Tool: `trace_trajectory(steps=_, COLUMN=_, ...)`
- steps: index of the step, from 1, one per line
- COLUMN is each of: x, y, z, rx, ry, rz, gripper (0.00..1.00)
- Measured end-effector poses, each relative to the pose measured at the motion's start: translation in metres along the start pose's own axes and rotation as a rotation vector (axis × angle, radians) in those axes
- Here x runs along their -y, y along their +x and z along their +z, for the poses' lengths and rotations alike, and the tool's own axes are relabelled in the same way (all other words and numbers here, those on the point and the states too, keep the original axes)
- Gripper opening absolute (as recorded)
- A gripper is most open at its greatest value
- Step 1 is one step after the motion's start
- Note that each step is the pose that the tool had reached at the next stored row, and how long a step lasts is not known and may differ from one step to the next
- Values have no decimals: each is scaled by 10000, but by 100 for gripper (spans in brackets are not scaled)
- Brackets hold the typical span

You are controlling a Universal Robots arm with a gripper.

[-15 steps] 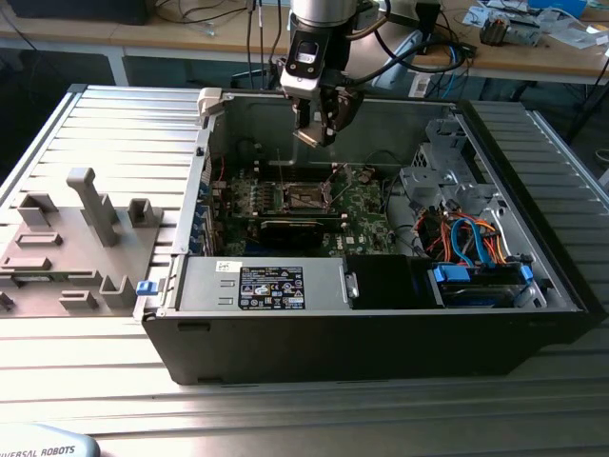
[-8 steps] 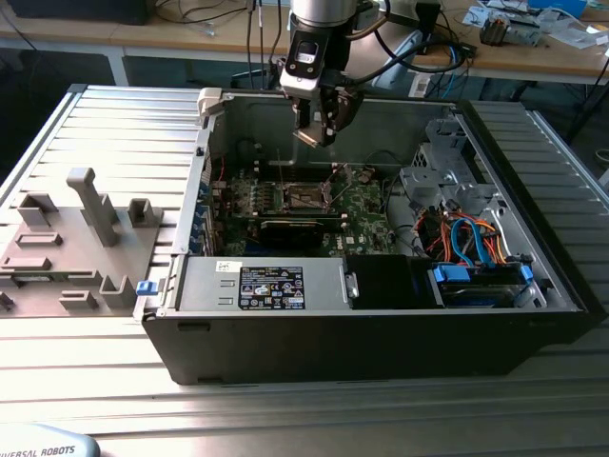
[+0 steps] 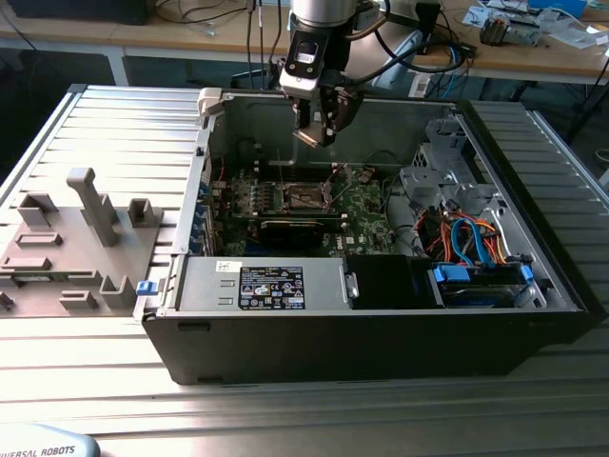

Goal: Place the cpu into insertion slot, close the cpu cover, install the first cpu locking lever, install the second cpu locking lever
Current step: 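Place the cpu into insertion slot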

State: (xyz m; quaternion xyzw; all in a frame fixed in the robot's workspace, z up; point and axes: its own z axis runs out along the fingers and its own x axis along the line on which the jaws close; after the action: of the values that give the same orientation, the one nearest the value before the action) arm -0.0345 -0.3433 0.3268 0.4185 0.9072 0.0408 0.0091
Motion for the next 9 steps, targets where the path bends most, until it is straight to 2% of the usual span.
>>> trace_trajectory(steps=9, x=0, y=0, z=1, rx=4, ry=-1, rz=53, gripper=54)
